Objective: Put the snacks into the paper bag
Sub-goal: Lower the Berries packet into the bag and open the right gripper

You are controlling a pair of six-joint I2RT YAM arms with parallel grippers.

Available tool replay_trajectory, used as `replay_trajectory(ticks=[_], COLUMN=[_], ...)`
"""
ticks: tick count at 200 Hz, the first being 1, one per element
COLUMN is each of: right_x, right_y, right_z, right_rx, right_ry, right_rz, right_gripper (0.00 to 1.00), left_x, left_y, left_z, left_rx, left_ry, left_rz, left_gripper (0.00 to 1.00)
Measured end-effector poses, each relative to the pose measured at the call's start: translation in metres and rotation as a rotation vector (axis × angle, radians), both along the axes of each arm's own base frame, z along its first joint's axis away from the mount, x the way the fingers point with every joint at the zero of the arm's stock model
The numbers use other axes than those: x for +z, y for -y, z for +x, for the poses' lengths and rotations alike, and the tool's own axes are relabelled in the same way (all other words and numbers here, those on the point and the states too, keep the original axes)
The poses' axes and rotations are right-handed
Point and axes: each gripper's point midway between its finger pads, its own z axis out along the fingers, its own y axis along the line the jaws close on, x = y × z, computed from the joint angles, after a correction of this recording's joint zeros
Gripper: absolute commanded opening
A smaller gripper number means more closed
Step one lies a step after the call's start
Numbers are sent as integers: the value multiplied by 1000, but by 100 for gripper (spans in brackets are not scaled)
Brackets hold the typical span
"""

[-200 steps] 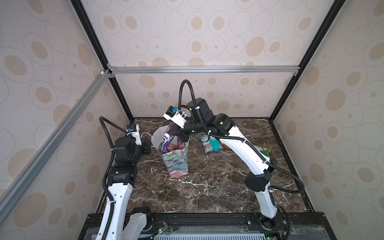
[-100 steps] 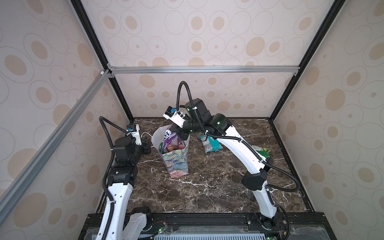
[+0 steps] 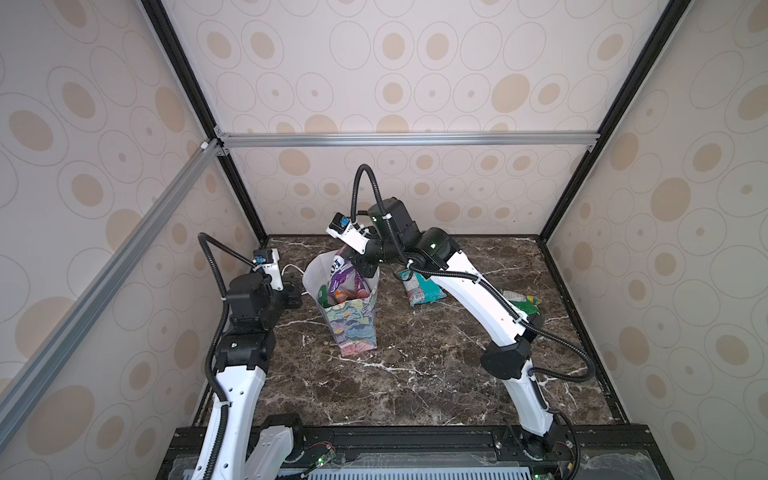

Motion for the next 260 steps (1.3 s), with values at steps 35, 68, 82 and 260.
replay_trajectory(ticks=[35, 68, 82, 260], right_x=[-21, -42, -49, -41], right_y=[-9, -22, -26, -7], right_z=[3, -3, -6, -7], right_rx=[7, 34, 47, -39], right_ry=[56, 86, 83, 77], right_rz=[-77, -139, -153, -167], right_gripper=[0, 0, 0, 26], left_x=[0, 0, 0, 0], left_y=[0, 0, 0, 0], left_z=[0, 0, 0, 0], left_rx=[0, 0, 0, 1], left_ry=[0, 0, 0, 0], left_rz=[0, 0, 0, 0], left_gripper=[0, 0, 0, 0])
